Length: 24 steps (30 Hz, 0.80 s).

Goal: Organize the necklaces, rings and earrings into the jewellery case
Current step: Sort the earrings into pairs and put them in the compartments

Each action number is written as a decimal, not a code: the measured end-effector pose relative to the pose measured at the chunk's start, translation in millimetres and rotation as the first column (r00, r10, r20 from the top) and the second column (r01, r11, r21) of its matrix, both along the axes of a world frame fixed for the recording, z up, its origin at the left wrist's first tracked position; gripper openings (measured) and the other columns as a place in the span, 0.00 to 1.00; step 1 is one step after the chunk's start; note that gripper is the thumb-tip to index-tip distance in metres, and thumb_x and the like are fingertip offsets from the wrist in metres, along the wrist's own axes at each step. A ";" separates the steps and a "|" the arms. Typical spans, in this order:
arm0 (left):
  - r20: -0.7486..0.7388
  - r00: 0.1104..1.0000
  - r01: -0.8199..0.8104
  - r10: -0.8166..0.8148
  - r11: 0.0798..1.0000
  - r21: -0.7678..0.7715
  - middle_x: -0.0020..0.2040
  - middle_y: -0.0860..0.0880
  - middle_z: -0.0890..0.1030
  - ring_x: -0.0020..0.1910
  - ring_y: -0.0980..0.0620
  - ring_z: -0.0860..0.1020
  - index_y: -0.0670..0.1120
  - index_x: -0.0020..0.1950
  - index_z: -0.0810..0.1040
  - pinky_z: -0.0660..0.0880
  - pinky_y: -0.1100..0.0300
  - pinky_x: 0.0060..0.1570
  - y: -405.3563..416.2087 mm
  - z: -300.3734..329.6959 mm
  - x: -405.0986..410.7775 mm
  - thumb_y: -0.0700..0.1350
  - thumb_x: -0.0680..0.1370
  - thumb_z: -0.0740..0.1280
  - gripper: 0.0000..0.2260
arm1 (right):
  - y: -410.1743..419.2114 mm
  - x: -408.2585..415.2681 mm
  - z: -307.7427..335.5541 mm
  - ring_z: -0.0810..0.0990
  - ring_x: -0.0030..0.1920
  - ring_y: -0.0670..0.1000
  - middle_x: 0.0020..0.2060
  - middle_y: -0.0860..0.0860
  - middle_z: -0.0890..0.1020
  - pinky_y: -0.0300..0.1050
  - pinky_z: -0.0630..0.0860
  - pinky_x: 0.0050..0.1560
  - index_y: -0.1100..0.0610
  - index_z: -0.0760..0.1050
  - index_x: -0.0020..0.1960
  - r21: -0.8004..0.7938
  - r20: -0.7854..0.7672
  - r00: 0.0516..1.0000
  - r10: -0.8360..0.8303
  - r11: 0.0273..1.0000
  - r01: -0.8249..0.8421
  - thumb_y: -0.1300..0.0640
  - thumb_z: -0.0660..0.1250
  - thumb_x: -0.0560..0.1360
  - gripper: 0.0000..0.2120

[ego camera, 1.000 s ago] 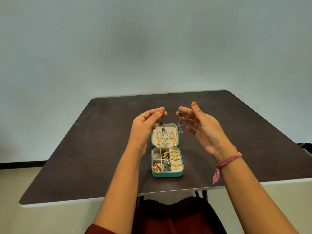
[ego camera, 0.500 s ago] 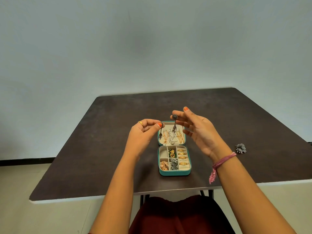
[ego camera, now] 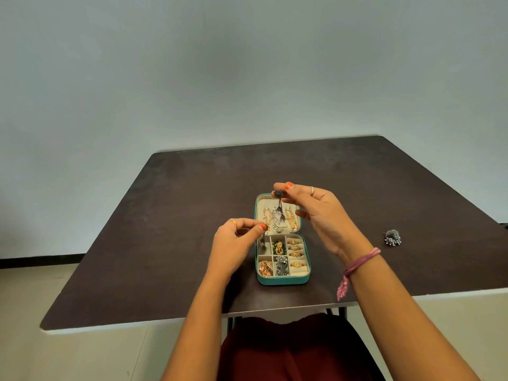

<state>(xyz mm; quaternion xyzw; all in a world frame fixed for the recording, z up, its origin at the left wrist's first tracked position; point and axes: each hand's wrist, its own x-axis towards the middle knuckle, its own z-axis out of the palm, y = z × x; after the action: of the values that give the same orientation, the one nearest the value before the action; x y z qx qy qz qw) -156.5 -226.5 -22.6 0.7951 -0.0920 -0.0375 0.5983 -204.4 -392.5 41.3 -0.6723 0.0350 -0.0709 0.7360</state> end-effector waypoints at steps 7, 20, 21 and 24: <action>-0.011 1.000 -0.010 0.011 0.996 0.093 0.50 0.53 0.80 0.46 0.60 0.79 0.53 0.45 0.81 0.75 0.68 0.39 -2.7 -12.3 1.5 0.48 0.75 0.70 0.00 | -3.3 4.3 -8.6 0.84 0.48 0.47 0.47 0.52 0.86 0.36 0.78 0.44 0.57 0.81 0.56 -0.075 0.017 1.000 0.021 0.997 -0.020 0.57 0.69 0.74 0.11; -0.076 0.997 0.012 -0.003 0.992 0.124 0.44 0.53 0.83 0.43 0.59 0.81 0.49 0.45 0.82 0.78 0.63 0.42 -6.3 -21.8 4.9 0.45 0.74 0.70 0.02 | 1.9 14.9 -37.7 0.81 0.50 0.41 0.44 0.43 0.85 0.47 0.77 0.59 0.45 0.82 0.46 -0.486 -0.007 1.000 0.029 0.873 -0.028 0.55 0.71 0.73 0.05; -0.080 0.997 0.012 -0.002 0.992 0.125 0.45 0.53 0.83 0.43 0.59 0.81 0.49 0.45 0.82 0.77 0.64 0.42 -6.4 -21.5 4.5 0.45 0.75 0.70 0.02 | 2.8 15.3 -38.4 0.81 0.50 0.41 0.44 0.43 0.85 0.47 0.77 0.59 0.45 0.82 0.46 -0.500 -0.007 0.999 0.036 0.865 -0.035 0.55 0.71 0.73 0.05; -0.069 0.998 0.015 -0.005 0.990 0.142 0.48 0.52 0.81 0.46 0.58 0.79 0.49 0.46 0.81 0.75 0.63 0.45 -6.1 -20.2 2.9 0.45 0.76 0.69 0.01 | 5.1 14.4 -39.2 0.80 0.50 0.39 0.44 0.42 0.84 0.43 0.76 0.56 0.46 0.82 0.47 -0.534 -0.015 0.999 0.049 0.844 -0.049 0.54 0.70 0.73 0.05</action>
<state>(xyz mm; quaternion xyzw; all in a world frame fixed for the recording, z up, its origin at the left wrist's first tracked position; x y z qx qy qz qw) -153.5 -232.6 -42.8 0.8335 -0.0724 -0.0744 0.5427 -190.0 -387.5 2.1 -0.8512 -0.0031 -0.0589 0.5215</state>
